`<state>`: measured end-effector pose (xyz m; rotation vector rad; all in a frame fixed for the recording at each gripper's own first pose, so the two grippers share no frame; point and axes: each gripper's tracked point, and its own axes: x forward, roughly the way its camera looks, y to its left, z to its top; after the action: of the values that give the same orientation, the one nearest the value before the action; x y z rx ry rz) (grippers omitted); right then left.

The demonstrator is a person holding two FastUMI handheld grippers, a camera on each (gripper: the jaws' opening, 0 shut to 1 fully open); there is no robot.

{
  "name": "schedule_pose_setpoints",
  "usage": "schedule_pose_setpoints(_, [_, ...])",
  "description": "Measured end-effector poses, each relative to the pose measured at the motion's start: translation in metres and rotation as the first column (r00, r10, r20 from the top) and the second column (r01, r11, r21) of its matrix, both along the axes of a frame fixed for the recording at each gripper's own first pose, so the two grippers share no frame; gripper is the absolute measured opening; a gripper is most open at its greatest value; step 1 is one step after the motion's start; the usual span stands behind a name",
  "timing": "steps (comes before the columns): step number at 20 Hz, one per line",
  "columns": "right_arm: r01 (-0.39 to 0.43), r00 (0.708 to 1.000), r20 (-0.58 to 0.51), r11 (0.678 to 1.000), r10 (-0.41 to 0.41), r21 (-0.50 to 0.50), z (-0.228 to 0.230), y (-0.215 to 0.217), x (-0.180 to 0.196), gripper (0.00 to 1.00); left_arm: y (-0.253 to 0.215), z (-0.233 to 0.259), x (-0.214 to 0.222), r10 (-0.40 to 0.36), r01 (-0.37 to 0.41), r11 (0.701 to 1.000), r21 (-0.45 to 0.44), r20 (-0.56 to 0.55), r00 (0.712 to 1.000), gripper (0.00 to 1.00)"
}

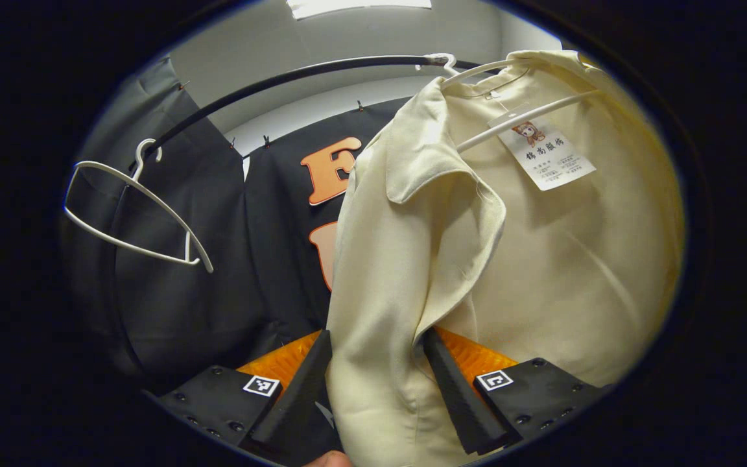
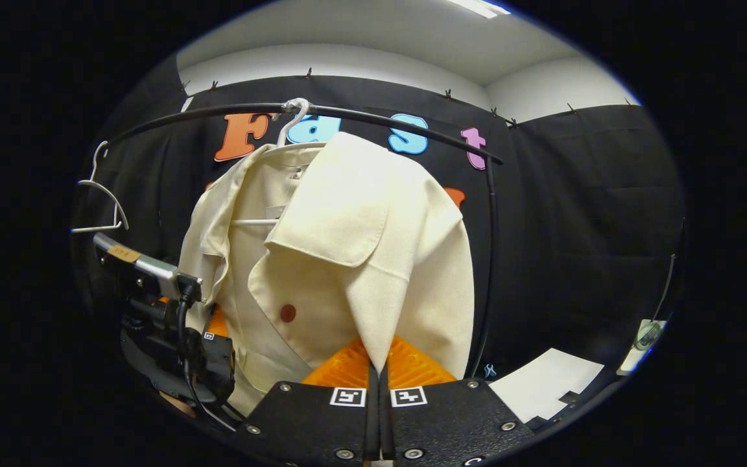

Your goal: Grasp the clothes on the hanger with both hands and then place them into the laundry hamper below.

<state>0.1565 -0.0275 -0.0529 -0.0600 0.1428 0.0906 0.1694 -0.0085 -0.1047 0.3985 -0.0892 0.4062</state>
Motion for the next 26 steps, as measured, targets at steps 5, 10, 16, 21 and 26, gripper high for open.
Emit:
schedule_pose_setpoints(5, [-0.031,1.0,0.004,0.999,0.031,-0.015,0.001,0.008,0.0,0.0,0.002,0.001,0.032,-0.123,0.122,0.987,-0.103,0.0,0.992,0.94])
schedule_pose_setpoints(10, [-0.034,0.999,0.011,0.999,0.034,-0.015,0.003,0.01,0.0,0.0,-0.01,0.0,0.049,-0.263,0.257,0.962,-0.097,-0.052,0.963,0.44])
schedule_pose_setpoints(16, [0.015,0.999,0.048,1.0,-0.014,-0.011,0.017,-0.009,-0.006,0.0,0.023,0.03,0.024,-0.196,0.193,0.978,-0.083,-0.033,0.98,0.1])
schedule_pose_setpoints(21, [0.1,0.988,0.116,0.995,-0.099,-0.006,0.044,-0.042,-0.013,0.0,0.065,0.083,0.002,-0.103,0.102,0.994,0.028,0.04,0.994,0.11])
schedule_pose_setpoints(26, [0.171,0.968,0.191,0.985,-0.166,-0.011,0.085,-0.078,-0.008,0.0,0.096,0.126,0.017,-0.06,0.052,0.995,0.081,0.09,0.994,0.11])
